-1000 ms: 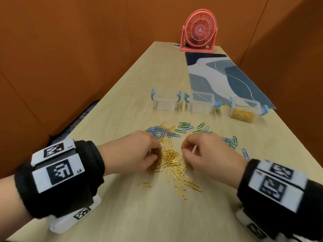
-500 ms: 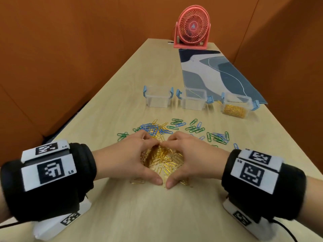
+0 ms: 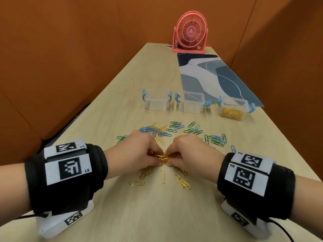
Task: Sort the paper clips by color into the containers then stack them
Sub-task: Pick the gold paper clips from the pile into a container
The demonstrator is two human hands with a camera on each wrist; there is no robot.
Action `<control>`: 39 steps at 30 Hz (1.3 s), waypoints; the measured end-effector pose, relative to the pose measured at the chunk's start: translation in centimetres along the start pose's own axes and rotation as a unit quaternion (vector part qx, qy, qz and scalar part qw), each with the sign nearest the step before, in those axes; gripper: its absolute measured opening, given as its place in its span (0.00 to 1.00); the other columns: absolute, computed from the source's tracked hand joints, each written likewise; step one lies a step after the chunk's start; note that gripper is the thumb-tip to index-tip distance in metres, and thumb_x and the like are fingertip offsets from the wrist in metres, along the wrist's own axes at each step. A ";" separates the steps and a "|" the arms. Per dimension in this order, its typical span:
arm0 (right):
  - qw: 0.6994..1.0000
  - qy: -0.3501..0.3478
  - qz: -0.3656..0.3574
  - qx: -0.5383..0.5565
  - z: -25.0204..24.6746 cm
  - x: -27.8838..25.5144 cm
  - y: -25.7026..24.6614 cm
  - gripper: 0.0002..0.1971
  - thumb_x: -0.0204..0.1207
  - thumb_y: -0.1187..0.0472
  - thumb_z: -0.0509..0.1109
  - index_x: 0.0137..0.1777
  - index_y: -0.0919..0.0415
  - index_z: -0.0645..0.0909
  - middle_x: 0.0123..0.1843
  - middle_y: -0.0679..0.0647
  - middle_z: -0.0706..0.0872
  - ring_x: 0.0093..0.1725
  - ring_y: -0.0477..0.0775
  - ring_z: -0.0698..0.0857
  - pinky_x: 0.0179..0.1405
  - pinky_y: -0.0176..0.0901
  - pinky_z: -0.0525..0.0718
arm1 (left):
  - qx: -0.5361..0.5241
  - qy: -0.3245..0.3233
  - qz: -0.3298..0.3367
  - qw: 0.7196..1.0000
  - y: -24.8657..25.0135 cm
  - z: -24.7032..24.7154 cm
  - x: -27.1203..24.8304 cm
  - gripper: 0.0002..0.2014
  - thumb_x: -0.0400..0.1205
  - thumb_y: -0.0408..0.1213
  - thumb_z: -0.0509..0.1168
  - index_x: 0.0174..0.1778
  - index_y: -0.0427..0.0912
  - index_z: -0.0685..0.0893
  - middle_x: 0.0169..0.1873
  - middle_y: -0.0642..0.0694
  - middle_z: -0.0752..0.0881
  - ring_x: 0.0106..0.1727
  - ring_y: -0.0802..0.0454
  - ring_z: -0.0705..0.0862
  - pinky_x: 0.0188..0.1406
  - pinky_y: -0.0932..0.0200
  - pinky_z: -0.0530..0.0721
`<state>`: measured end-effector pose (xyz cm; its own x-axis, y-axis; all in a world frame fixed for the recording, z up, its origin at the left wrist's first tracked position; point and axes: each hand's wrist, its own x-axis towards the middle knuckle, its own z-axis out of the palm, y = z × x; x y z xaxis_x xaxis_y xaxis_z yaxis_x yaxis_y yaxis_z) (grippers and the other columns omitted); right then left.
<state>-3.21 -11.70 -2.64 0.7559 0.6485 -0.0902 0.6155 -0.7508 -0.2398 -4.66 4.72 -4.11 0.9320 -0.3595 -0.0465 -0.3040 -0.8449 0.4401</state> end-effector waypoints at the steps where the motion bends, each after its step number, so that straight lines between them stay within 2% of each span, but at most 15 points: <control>1: 1.000 0.000 -0.002 0.003 0.0 0.0 0.1 0.14 0.78 0.55 0.68 0.62 0.55 0.84 0.32 0.43 0.68 0.46 0.45 0.70 0.37 0.31 0.60 | 0.003 -0.004 0.002 1.000 0.1 0.0 0.0 0.08 0.74 0.43 0.72 0.48 0.53 0.91 0.38 0.47 0.88 0.40 0.53 0.83 0.45 0.59 0.80; 3: 1.000 -0.001 0.001 0.012 0.0 -0.1 0.3 0.14 0.77 0.55 0.68 0.62 0.56 0.84 0.33 0.43 0.70 0.45 0.44 0.70 0.39 0.32 0.63 | 0.005 -0.013 0.003 1.000 0.4 -0.1 0.0 0.07 0.75 0.42 0.71 0.48 0.51 0.91 0.37 0.46 0.88 0.40 0.51 0.83 0.45 0.58 0.80; 6: 0.998 0.002 0.022 0.058 -0.2 -0.2 0.8 0.14 0.75 0.57 0.71 0.59 0.57 0.86 0.40 0.49 0.82 0.43 0.44 0.74 0.33 0.30 0.68 | 0.009 -0.028 -0.004 1.000 0.9 -0.4 0.5 0.08 0.75 0.40 0.71 0.48 0.48 0.91 0.38 0.48 0.90 0.40 0.53 0.83 0.43 0.65 0.80; 7: 0.997 0.007 0.028 0.072 -0.3 -0.2 1.0 0.13 0.75 0.58 0.72 0.59 0.58 0.86 0.44 0.52 0.86 0.43 0.43 0.76 0.34 0.27 0.70 | 0.003 -0.030 -0.013 0.999 1.0 -0.5 0.7 0.08 0.75 0.40 0.72 0.48 0.47 0.91 0.39 0.49 0.91 0.40 0.55 0.83 0.42 0.67 0.79; 9: 0.995 0.015 0.043 0.093 -0.7 -0.3 1.6 0.13 0.74 0.59 0.73 0.58 0.58 0.87 0.51 0.53 0.89 0.43 0.42 0.78 0.43 0.28 0.73 | -0.021 -0.036 -0.033 0.999 1.0 -0.8 1.1 0.08 0.74 0.39 0.73 0.48 0.46 0.91 0.41 0.51 0.91 0.40 0.59 0.84 0.42 0.72 0.79; 11: 0.990 0.023 0.067 0.123 -1.1 -0.5 2.3 0.13 0.73 0.60 0.74 0.57 0.59 0.88 0.47 0.51 0.89 0.40 0.41 0.79 0.45 0.29 0.74 | -0.043 -0.046 -0.056 0.996 0.9 -1.0 1.6 0.08 0.73 0.40 0.74 0.48 0.46 0.91 0.42 0.53 0.91 0.39 0.62 0.84 0.41 0.74 0.81; 15: 0.957 0.033 0.127 0.258 -2.0 -1.1 4.6 0.09 0.70 0.64 0.77 0.49 0.63 0.89 0.35 0.53 0.88 0.26 0.39 0.81 0.37 0.29 0.84 | -0.169 -0.093 -0.113 0.975 1.0 -2.1 2.4 0.04 0.72 0.34 0.76 0.41 0.42 0.91 0.35 0.48 0.90 0.31 0.60 0.85 0.35 0.72 0.83; 17: 0.944 0.038 0.143 0.296 -2.8 -1.8 6.1 0.07 0.69 0.65 0.77 0.47 0.65 0.89 0.34 0.56 0.88 0.26 0.43 0.82 0.38 0.32 0.85 | -0.205 -0.111 -0.129 0.964 1.3 -3.2 3.2 0.03 0.71 0.33 0.76 0.38 0.40 0.91 0.34 0.46 0.90 0.33 0.57 0.86 0.38 0.69 0.84; 19: 0.941 0.055 0.157 0.294 -4.0 -2.5 7.8 0.06 0.69 0.64 0.77 0.46 0.64 0.89 0.34 0.58 0.89 0.27 0.44 0.83 0.39 0.33 0.86 | -0.229 -0.118 -0.138 0.956 1.9 -4.2 4.4 0.05 0.70 0.32 0.76 0.41 0.37 0.91 0.36 0.44 0.90 0.34 0.56 0.86 0.39 0.69 0.85; 22: 0.944 0.106 0.191 0.248 -6.5 -3.3 10.7 0.05 0.70 0.63 0.77 0.44 0.62 0.90 0.31 0.54 0.89 0.25 0.40 0.83 0.35 0.29 0.85 | -0.248 -0.105 -0.126 0.955 3.8 -5.3 7.5 0.08 0.70 0.29 0.75 0.44 0.34 0.90 0.38 0.43 0.90 0.34 0.55 0.87 0.40 0.70 0.87; 25: 0.940 0.163 0.221 0.202 -9.2 -3.5 13.7 0.05 0.70 0.61 0.77 0.43 0.63 0.90 0.32 0.57 0.90 0.28 0.45 0.85 0.39 0.35 0.86 | -0.271 -0.072 -0.099 0.955 6.6 -5.9 11.6 0.08 0.71 0.27 0.74 0.46 0.31 0.89 0.36 0.43 0.89 0.31 0.57 0.86 0.38 0.70 0.87; 27: 0.932 0.192 0.240 0.194 -10.4 -3.0 15.5 0.06 0.70 0.61 0.77 0.45 0.63 0.90 0.31 0.56 0.89 0.28 0.45 0.84 0.36 0.33 0.84 | -0.285 -0.052 -0.085 0.953 8.8 -5.8 14.5 0.09 0.72 0.28 0.74 0.47 0.32 0.88 0.37 0.44 0.89 0.32 0.57 0.86 0.39 0.69 0.88; 31: 0.913 0.216 0.285 0.198 -11.0 -1.3 18.2 0.07 0.71 0.61 0.76 0.46 0.64 0.88 0.34 0.56 0.88 0.29 0.45 0.83 0.38 0.36 0.85 | -0.297 -0.040 -0.069 0.952 12.5 -4.3 19.7 0.09 0.73 0.29 0.74 0.48 0.34 0.87 0.40 0.42 0.88 0.36 0.55 0.86 0.47 0.64 0.88; 34: 0.911 0.211 0.303 0.183 -10.4 0.1 19.6 0.08 0.71 0.60 0.76 0.44 0.65 0.89 0.31 0.54 0.86 0.28 0.45 0.82 0.34 0.34 0.82 | -0.286 -0.024 -0.076 0.955 13.6 -2.7 22.6 0.12 0.73 0.28 0.73 0.52 0.32 0.87 0.42 0.41 0.88 0.39 0.52 0.86 0.55 0.57 0.87; 39: 0.906 0.194 0.331 0.182 -9.6 1.2 21.2 0.09 0.72 0.60 0.75 0.46 0.66 0.89 0.40 0.57 0.89 0.38 0.51 0.86 0.50 0.44 0.87 | -0.239 0.005 -0.087 0.967 14.1 -1.1 25.2 0.12 0.74 0.29 0.73 0.53 0.33 0.86 0.45 0.40 0.89 0.45 0.50 0.88 0.57 0.54 0.86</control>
<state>12.95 -28.06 1.46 0.9973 -0.0732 -0.0019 -0.0613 -0.8216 -0.5668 14.73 -15.84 1.94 0.9634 -0.2227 -0.1490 -0.0190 -0.6116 0.7909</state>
